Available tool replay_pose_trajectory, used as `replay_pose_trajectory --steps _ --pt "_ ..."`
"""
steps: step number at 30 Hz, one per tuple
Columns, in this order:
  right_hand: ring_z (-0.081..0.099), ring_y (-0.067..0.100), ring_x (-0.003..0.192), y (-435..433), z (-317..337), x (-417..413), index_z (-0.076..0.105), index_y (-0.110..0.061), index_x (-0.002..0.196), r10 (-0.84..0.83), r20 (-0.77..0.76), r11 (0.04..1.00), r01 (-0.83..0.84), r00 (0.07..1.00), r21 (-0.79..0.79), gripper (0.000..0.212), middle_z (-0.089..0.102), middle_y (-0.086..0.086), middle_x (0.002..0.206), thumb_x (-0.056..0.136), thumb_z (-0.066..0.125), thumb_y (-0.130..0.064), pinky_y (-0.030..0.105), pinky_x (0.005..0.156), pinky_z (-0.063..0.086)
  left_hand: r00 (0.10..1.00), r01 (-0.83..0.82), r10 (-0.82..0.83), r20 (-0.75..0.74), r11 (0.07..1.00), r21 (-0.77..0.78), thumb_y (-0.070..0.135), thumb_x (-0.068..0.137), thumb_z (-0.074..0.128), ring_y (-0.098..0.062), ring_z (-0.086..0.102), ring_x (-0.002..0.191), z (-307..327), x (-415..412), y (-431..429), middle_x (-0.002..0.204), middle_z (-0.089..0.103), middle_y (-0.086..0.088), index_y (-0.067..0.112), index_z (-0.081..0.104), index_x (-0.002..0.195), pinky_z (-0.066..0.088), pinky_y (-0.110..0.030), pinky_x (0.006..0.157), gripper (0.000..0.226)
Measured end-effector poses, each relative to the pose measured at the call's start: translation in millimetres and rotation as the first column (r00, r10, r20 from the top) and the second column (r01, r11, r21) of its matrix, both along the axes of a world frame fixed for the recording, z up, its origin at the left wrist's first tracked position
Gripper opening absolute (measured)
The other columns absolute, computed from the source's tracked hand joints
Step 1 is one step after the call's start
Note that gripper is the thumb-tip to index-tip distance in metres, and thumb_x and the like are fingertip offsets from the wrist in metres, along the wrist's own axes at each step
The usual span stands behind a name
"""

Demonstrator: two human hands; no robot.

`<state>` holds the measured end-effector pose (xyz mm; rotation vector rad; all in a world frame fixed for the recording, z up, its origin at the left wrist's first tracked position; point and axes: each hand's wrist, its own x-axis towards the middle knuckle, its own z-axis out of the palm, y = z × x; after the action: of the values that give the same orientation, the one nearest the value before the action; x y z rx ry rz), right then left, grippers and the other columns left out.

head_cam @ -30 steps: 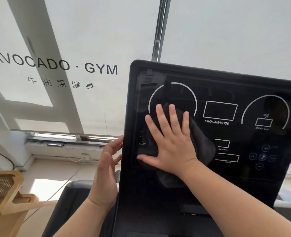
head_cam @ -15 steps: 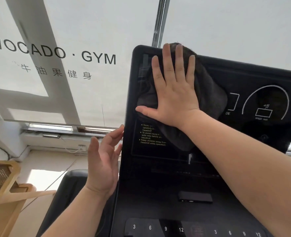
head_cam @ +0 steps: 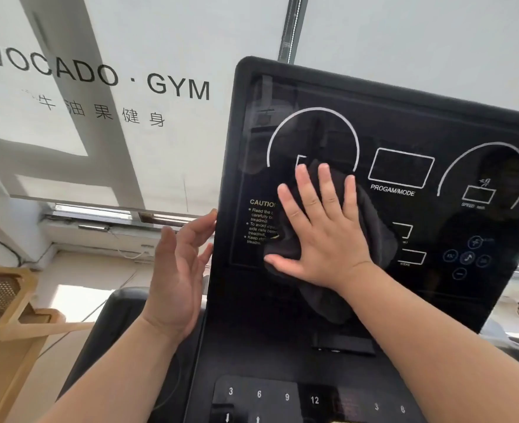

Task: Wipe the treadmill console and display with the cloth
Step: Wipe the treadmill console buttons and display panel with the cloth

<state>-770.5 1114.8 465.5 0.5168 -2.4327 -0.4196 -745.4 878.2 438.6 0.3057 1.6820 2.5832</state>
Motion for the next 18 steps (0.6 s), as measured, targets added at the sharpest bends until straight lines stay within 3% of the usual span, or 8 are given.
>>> replay_pose_trajectory --steps 4,8,15,18 --pt "0.000 0.049 0.156 5.7 65.5 -29.5 0.009 -0.013 0.164 -0.194 -0.020 0.978 0.192 0.981 -0.082 0.119 0.001 0.022 0.171 0.080 0.044 -0.089 0.071 0.121 -0.002 1.000 -0.014 0.013 -0.005 0.999 -0.038 0.084 0.083 0.039 -0.019 0.048 0.141 0.9 0.2 0.5 0.144 0.060 -0.006 0.009 0.054 0.141 0.025 -0.052 0.122 0.096" --pt "-0.003 0.049 0.156 -26.3 96.4 -51.8 0.001 -0.013 0.165 -0.250 -0.017 0.959 0.245 0.968 -0.143 0.118 -0.002 0.022 0.171 0.082 0.035 -0.090 0.073 0.120 0.001 0.999 -0.041 0.041 0.012 0.998 -0.054 0.070 0.092 0.025 -0.015 0.049 0.139 -0.8 2.0 4.4 0.143 0.061 -0.002 0.013 0.055 0.141 0.025 -0.050 0.122 0.081" --pt "-0.002 0.040 0.158 -75.4 25.9 -28.4 0.007 -0.017 0.165 -0.058 0.050 0.993 0.063 0.997 -0.099 0.104 -0.001 0.015 0.172 0.089 0.039 -0.080 0.065 0.124 -0.003 0.996 -0.087 0.088 0.028 0.996 -0.027 0.061 0.097 0.029 -0.015 0.054 0.134 -4.1 0.0 7.8 0.135 0.066 -0.002 0.016 0.059 0.134 0.033 -0.045 0.119 0.066" --pt "-0.001 0.035 0.159 -68.6 -7.5 -10.7 0.010 -0.021 0.165 0.003 0.067 0.997 0.002 0.998 -0.079 0.098 -0.004 0.009 0.172 0.091 0.045 -0.074 0.061 0.125 -0.005 0.990 -0.142 0.138 -0.034 0.978 -0.151 0.056 0.094 0.039 -0.012 0.056 0.131 -1.5 1.0 9.0 0.133 0.066 0.003 0.021 0.059 0.133 0.041 -0.044 0.114 0.056"
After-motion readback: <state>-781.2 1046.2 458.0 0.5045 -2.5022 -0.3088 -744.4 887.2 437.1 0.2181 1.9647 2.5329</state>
